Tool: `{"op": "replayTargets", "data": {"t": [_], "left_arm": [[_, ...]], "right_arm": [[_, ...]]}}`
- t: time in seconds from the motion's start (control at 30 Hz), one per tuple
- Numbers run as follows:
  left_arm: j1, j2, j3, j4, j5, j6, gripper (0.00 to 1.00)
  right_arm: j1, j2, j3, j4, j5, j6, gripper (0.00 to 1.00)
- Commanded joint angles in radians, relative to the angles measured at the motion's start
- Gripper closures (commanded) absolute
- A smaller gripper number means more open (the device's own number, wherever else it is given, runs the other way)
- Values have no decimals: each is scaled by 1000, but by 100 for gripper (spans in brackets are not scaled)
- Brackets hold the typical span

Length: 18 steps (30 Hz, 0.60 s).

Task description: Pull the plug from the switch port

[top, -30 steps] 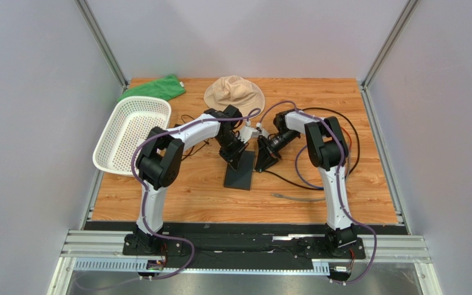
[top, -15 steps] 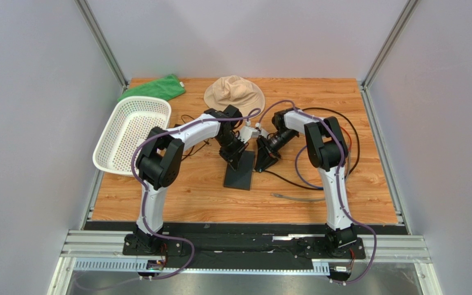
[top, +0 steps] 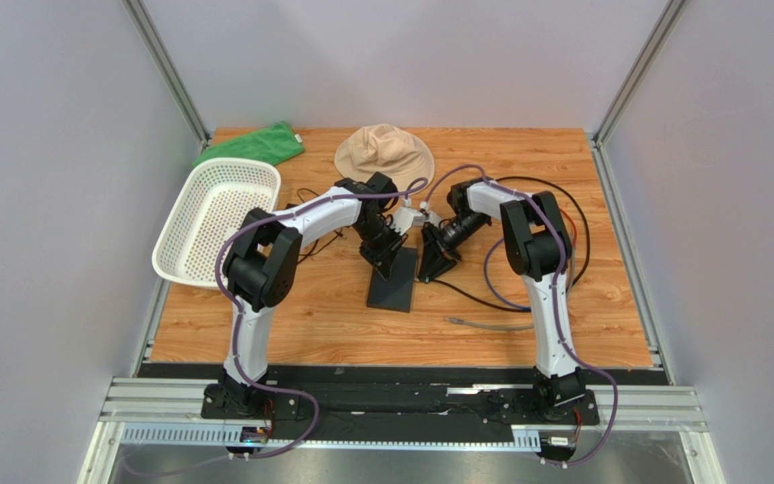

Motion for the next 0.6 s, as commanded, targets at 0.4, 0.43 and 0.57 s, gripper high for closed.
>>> {"op": "replayTargets", "data": {"t": [0.4,0.43,0.57], "left_arm": [[-5,89,-23,27,-151,44,100],[-5,89,-23,27,-153,44,100],[-5,90,-24,25,-162,43,100]], "right_arm": [[-62,46,-114,-21,400,-30,100],[-62,45,-114,-25,401,-30,100],[-66,48,-119,-37,407,-42,100]]}}
